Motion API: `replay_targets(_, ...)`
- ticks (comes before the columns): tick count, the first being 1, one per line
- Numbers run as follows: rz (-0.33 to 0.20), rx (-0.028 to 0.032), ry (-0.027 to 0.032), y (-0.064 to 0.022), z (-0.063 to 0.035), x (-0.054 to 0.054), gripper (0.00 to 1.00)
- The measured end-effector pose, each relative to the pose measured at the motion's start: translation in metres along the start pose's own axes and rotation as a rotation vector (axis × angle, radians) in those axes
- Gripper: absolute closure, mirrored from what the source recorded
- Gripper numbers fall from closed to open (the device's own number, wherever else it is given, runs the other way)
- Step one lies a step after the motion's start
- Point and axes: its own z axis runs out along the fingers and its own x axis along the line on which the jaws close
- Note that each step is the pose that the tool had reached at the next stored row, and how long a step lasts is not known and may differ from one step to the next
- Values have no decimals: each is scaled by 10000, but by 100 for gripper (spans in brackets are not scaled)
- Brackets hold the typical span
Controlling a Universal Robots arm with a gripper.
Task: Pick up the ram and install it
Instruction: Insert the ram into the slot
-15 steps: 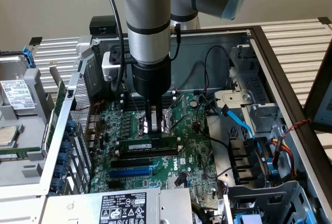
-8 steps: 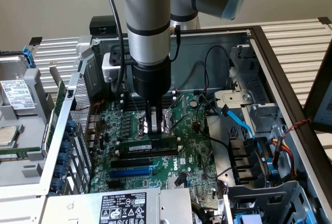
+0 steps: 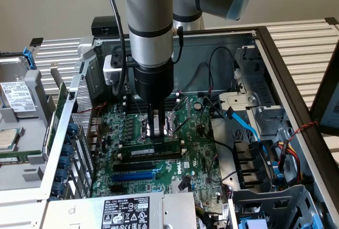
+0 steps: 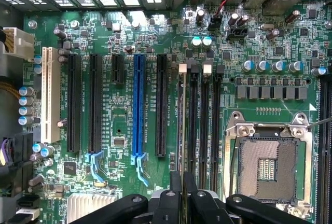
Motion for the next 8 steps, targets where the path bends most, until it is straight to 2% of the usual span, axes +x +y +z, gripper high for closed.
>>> replay_targets(4, 1, 19, 14, 2, 0, 0, 86)
replay_targets(8, -25, 81, 11, 1, 0, -1, 86)
